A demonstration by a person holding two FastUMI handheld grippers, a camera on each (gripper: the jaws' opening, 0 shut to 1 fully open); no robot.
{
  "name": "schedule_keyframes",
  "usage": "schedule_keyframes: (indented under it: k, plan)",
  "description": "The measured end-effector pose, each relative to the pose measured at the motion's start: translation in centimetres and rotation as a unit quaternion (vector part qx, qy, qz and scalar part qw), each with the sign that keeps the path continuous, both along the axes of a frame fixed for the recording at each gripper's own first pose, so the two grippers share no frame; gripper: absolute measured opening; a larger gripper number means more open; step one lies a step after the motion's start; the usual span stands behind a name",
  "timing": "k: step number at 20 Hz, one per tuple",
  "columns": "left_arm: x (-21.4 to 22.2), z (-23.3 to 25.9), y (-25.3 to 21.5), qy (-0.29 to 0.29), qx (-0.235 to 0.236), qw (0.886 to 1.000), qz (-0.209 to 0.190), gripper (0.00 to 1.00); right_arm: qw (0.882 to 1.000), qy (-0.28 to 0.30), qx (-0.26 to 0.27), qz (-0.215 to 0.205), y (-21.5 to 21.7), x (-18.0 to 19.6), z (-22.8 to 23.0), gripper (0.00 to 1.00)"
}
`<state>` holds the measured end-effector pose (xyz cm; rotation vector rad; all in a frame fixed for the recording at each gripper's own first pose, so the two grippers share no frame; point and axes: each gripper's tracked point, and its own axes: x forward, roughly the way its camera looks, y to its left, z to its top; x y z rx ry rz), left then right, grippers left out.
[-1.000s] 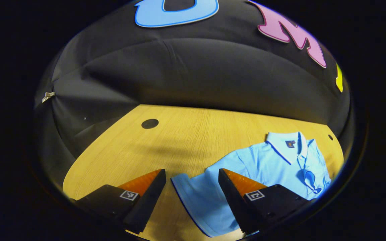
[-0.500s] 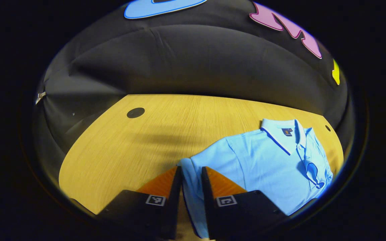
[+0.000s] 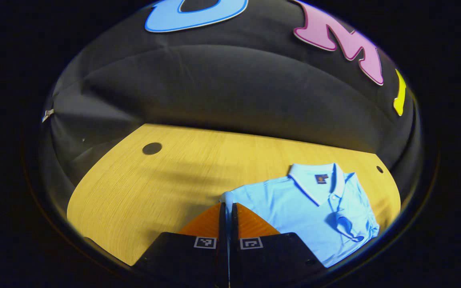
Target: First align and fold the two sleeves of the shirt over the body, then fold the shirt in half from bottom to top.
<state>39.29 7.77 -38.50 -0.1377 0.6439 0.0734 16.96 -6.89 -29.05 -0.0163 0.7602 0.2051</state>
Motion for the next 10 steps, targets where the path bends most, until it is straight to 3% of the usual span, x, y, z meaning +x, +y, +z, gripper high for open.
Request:
schedule_keyframes:
  k: [10]
  plan:
    - [-0.1,5.4,-13.1,-0.026,-0.036,0.993,-0.107,0.07,1.000,-0.002,0.026,-0.002,1.2,-0.7,1.0,0.99]
